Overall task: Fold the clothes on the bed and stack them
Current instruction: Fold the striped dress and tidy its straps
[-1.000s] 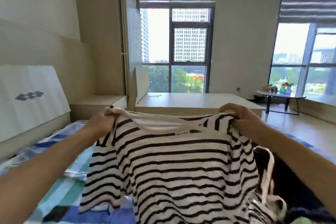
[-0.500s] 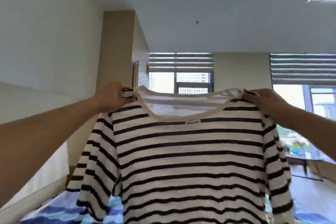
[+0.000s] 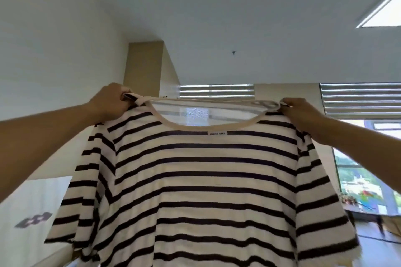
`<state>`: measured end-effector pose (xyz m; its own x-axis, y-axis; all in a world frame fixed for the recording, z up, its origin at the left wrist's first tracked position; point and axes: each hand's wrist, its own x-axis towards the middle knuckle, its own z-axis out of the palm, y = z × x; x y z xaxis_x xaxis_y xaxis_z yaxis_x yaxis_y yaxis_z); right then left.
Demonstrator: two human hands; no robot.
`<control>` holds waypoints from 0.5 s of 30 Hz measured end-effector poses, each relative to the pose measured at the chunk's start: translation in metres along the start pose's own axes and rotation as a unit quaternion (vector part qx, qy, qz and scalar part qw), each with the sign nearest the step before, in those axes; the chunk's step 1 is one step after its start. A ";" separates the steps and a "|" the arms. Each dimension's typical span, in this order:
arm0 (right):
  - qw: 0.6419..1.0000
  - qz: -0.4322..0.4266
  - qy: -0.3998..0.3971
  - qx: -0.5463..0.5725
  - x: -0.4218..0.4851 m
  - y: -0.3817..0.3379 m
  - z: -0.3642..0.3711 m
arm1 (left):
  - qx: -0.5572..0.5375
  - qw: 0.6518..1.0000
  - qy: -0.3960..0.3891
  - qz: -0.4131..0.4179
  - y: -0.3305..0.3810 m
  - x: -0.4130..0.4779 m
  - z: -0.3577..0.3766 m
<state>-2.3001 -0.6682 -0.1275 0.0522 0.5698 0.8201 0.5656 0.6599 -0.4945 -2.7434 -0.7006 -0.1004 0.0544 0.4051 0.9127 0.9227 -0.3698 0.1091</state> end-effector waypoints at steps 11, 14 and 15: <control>0.995 -0.070 0.051 0.054 -0.007 -0.049 -0.014 | -0.070 0.994 0.078 -0.030 -0.009 0.031 -0.034; 0.998 -0.030 -0.020 0.060 -0.024 -0.029 -0.008 | -0.115 0.991 0.034 -0.061 -0.017 0.014 -0.019; 0.997 -0.016 -0.043 0.062 -0.035 -0.021 -0.003 | -0.133 0.988 0.014 -0.079 -0.021 0.002 -0.009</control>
<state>-2.3109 -0.7035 -0.1451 -0.0385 0.5838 0.8110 0.4599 0.7309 -0.5043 -2.7657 -0.6995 -0.0970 -0.0972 0.4529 0.8862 0.7858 -0.5115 0.3476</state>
